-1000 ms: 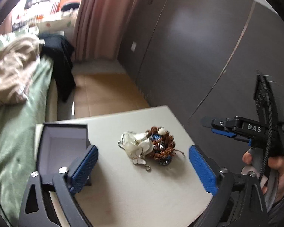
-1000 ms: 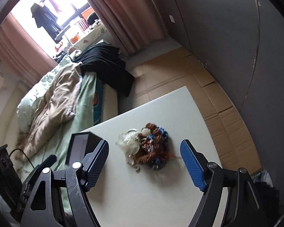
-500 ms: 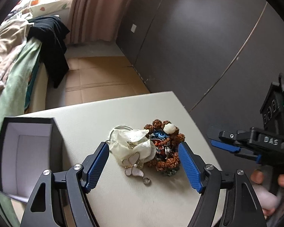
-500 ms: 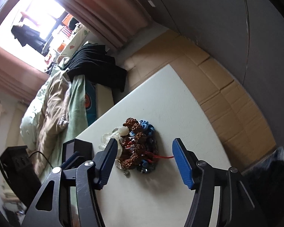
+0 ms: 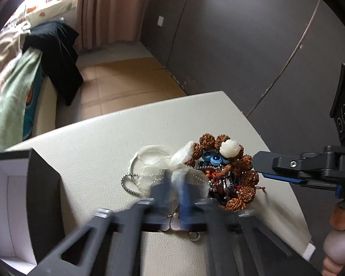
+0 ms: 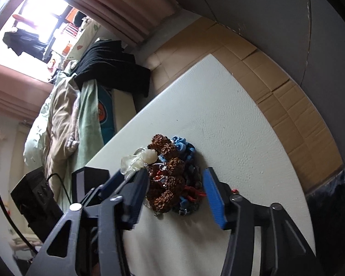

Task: Organize jewelry
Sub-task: 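Lower the left tool onto the jewelry pile and close on the brown bead bracelet, then lift the brown bead bracelet with the left tool and drop it into the black box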

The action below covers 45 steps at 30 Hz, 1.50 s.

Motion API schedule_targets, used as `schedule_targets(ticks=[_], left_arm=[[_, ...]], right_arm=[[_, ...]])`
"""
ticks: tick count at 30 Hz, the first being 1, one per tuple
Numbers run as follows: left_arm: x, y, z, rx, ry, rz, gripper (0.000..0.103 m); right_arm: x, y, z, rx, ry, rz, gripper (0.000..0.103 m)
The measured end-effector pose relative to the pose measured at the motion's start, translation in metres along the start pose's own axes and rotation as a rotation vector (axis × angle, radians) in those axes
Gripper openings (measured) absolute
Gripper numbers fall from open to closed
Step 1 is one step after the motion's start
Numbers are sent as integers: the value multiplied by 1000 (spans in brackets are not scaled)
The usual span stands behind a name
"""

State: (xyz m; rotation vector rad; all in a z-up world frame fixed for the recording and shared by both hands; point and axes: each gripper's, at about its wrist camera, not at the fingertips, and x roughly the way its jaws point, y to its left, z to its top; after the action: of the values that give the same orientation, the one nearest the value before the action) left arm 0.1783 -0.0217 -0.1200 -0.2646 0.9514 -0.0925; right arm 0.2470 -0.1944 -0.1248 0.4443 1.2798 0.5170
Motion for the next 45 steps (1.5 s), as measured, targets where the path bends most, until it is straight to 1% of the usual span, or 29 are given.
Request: schedule_targets(ticks=[2, 6, 8, 9, 10, 11, 15, 20, 24, 31, 37, 41, 45], left_arm=[[-8, 3, 0, -18, -33, -33, 1], [-33, 12, 5, -52, -99, -85, 1], [-44, 17, 6, -73, -123, -90, 1], [-49, 19, 7, -81, -132, -89, 1], [-53, 22, 8, -90, -140, -87, 1], [-58, 24, 8, -101, -149, -87, 1], [-79, 31, 8, -132, -190, -97, 1], [-106, 32, 3, -136, -240, -89, 1], [-120, 35, -2, -145, -268, -88, 1], [-133, 34, -7, -148, -278, -97, 1], [-149, 32, -13, -145, -304, -102, 1], [-158, 34, -15, -147, -319, -98, 1], [-168, 41, -16, -157, -336, -87, 1]], right_arm=[[4, 0, 0, -1, 7, -9, 49], [10, 4, -2, -14, 18, -19, 49], [12, 5, -2, -26, 19, -33, 49], [13, 7, -3, -35, 18, -39, 46], [14, 8, -4, -42, 19, -41, 29], [15, 10, -4, -46, 26, -48, 21], [6, 11, -7, -50, -15, -46, 20], [-15, 19, -11, -79, -74, 51, 20], [-30, 24, -14, -94, -112, 104, 20], [-46, 34, -21, -99, -164, 179, 20], [-65, 43, -25, -108, -213, 288, 20], [-74, 51, -29, -126, -238, 316, 20], [-79, 59, -31, -129, -260, 377, 20]])
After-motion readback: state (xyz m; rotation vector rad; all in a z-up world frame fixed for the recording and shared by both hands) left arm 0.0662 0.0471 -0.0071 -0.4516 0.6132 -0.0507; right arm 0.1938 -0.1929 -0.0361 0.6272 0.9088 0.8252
